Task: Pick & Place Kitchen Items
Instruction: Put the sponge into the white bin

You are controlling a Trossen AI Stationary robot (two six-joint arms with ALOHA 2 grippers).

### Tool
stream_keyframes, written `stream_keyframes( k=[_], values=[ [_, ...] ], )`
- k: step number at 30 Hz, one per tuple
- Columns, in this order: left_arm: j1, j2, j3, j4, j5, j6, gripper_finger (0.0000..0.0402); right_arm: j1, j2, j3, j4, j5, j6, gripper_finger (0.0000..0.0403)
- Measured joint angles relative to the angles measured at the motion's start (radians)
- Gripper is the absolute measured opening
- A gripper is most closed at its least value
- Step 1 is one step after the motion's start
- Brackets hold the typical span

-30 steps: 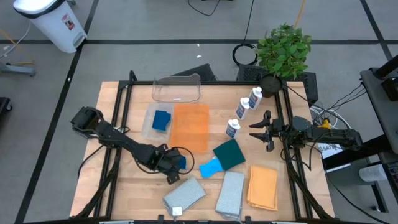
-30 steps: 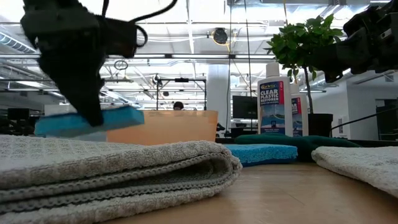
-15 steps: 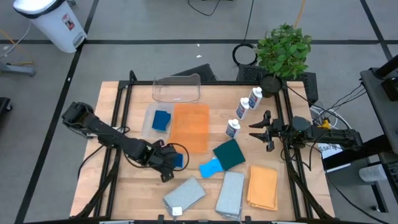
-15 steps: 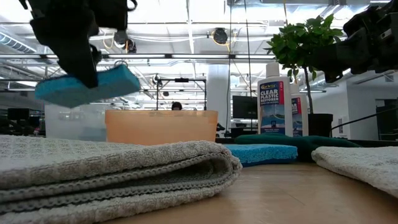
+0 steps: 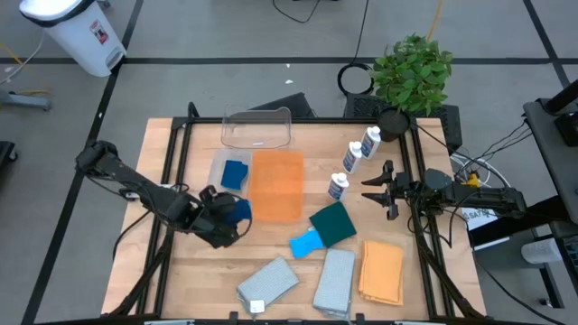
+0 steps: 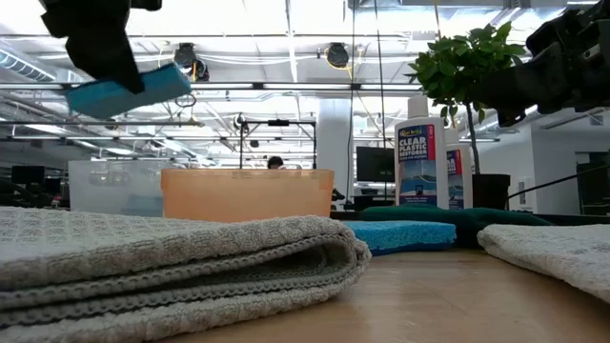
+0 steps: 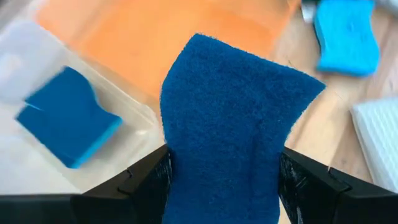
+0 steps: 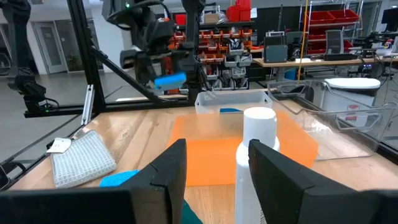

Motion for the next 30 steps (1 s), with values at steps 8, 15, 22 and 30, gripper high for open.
stream_keyframes(
  k=[8,15,22,30],
  values=[
    [0.056,-0.035,0.0,-0.066,-0.075,-0.113,0.0257,0.0,0.0,0.0,0.0,0.0,0.0,0.0146],
    [0.122,-0.033,0.0,-0.13,-0.096,-0.218,0.0257,0.0,0.0,0.0,0.0,0.0,0.0,0.0146],
    [0.211,-0.033,0.0,-0.18,-0.121,-0.318,0.0257,0.0,0.0,0.0,0.0,0.0,0.0,0.0146],
    [0.297,-0.028,0.0,-0.194,-0.12,-0.36,0.0257,0.0,0.0,0.0,0.0,0.0,0.0,0.0146]
  ],
)
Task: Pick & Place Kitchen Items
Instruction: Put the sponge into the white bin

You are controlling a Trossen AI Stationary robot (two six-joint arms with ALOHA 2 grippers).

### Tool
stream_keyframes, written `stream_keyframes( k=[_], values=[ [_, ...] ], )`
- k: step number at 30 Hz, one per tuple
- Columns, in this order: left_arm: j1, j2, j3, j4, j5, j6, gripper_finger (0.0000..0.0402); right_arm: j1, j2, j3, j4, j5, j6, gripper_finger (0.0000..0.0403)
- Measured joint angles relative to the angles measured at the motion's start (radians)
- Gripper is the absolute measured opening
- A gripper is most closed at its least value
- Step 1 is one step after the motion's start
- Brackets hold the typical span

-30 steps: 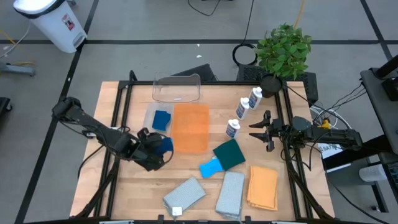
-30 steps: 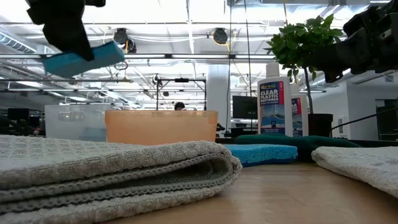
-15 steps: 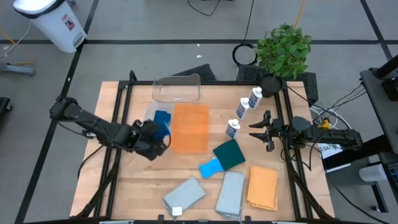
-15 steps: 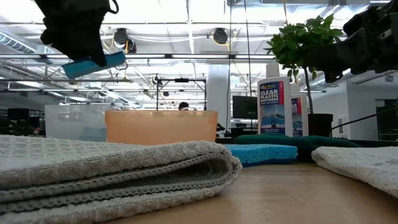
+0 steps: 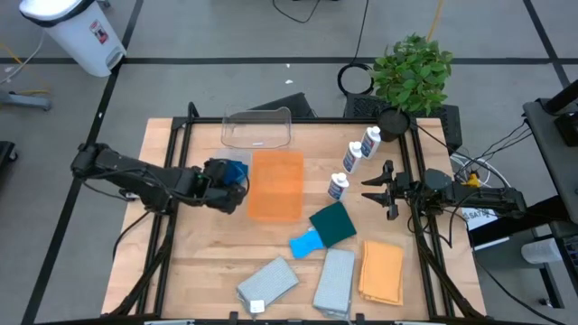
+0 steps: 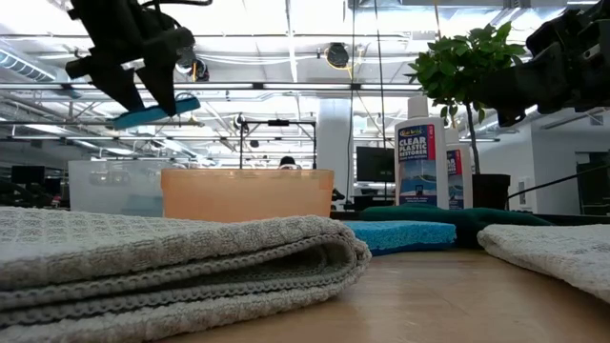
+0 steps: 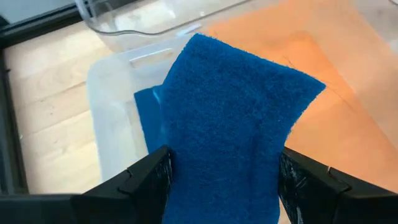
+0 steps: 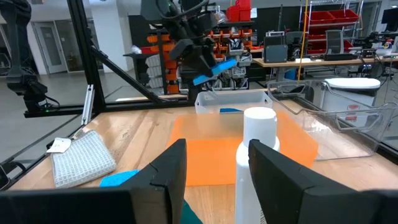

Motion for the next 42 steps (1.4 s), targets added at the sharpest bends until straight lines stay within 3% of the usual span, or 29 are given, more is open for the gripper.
stream_keyframes(
  k=[13,20,32,42],
  values=[
    [0.11,0.0,0.0,-0.009,0.025,-0.044,0.0257,0.0,0.0,0.0,0.0,0.0,0.0,0.0146],
    [0.16,0.0,-0.003,-0.013,0.062,0.014,0.0257,0.0,0.0,0.0,0.0,0.0,0.0,0.0146],
    [0.234,0.0,-0.121,0.001,0.064,-0.156,0.0257,0.0,0.0,0.0,0.0,0.0,0.0,0.0146],
    [0.239,0.0,-0.121,0.151,0.062,-0.046,0.0257,0.0,0.0,0.0,0.0,0.0,0.0,0.0146]
  ],
)
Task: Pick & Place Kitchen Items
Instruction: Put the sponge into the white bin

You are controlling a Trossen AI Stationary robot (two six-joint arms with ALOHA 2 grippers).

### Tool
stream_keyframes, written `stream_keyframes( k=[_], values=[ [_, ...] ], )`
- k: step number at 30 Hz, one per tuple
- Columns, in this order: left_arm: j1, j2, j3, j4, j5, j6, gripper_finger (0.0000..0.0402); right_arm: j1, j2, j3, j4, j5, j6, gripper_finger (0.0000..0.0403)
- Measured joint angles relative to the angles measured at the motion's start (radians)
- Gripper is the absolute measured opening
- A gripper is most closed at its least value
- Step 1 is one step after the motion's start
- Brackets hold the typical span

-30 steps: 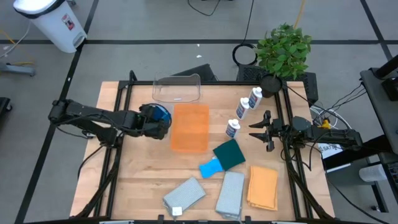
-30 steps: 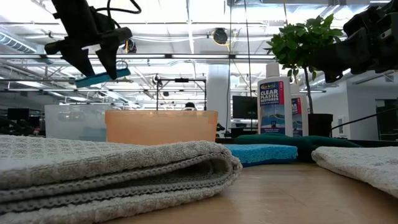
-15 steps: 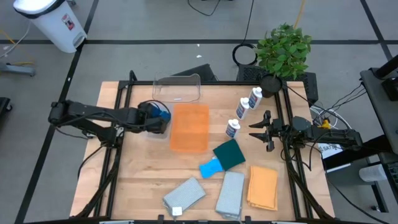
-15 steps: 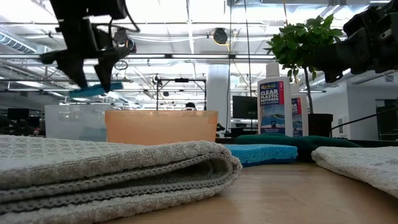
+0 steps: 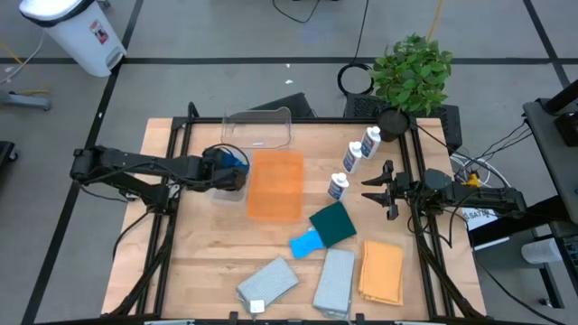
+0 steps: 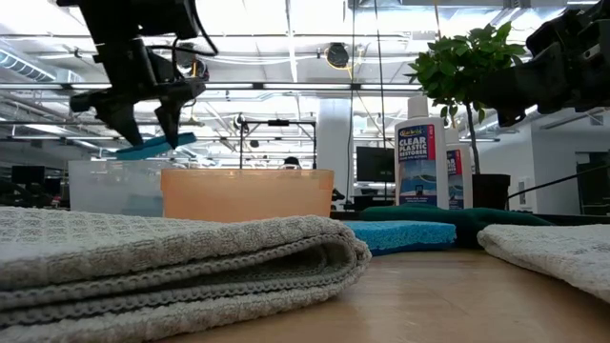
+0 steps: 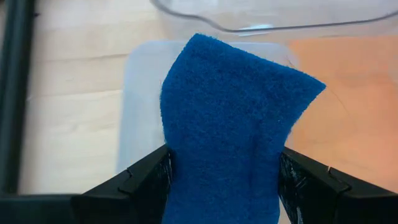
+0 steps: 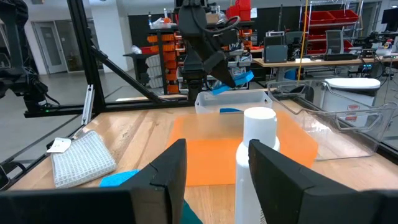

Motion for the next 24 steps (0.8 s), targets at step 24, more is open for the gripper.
stream_keyframes(
  k=[24],
  values=[
    [0.0,0.117,0.001,0.086,0.001,0.042,0.0257,0.0,0.0,0.0,0.0,0.0,0.0,0.0146]
  ],
)
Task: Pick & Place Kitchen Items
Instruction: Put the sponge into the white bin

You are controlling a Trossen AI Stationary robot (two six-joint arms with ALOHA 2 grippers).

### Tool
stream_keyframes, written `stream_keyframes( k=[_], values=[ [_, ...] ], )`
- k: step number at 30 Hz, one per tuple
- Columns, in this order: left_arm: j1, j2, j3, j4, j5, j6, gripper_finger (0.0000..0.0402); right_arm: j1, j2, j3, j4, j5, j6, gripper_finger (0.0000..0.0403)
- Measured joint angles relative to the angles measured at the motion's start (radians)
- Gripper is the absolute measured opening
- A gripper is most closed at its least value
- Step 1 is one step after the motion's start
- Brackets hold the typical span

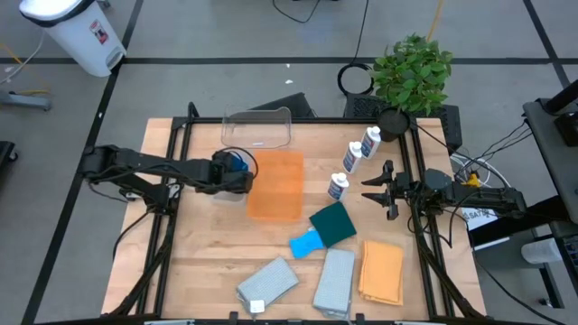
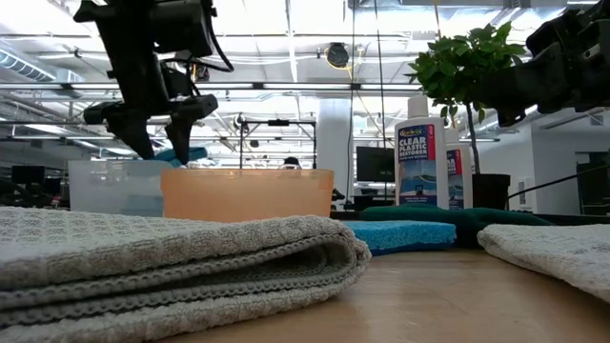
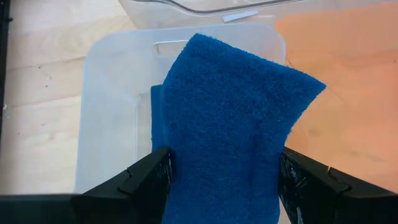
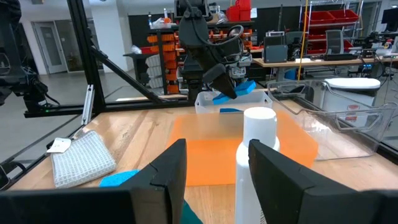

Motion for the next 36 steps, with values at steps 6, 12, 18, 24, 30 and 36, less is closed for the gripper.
stream_keyframes(
  k=[6,12,18,24,30,36],
  values=[
    [0.0,0.034,0.0,0.004,0.0,-0.018,0.0257,0.0,0.0,0.0,0.0,0.0,0.0,0.0146],
    [0.014,0.079,0.0,0.004,0.016,-0.017,0.0257,0.0,0.0,0.0,0.0,0.0,0.0,0.0146],
    [0.047,0.091,0.0,0.006,0.04,0.002,0.0257,0.0,0.0,0.0,0.0,0.0,0.0,0.0146],
    [0.06,0.091,0.0,0.012,0.053,0.012,0.0257,0.0,0.0,0.0,0.0,0.0,0.0,0.0146],
    [0.06,0.091,0.0,0.058,0.073,0.047,0.0257,0.0,0.0,0.0,0.0,0.0,0.0,0.0146],
    [0.06,0.091,0.0,0.056,0.079,0.052,0.0257,0.0,0.0,0.0,0.0,0.0,0.0,0.0146]
  ],
)
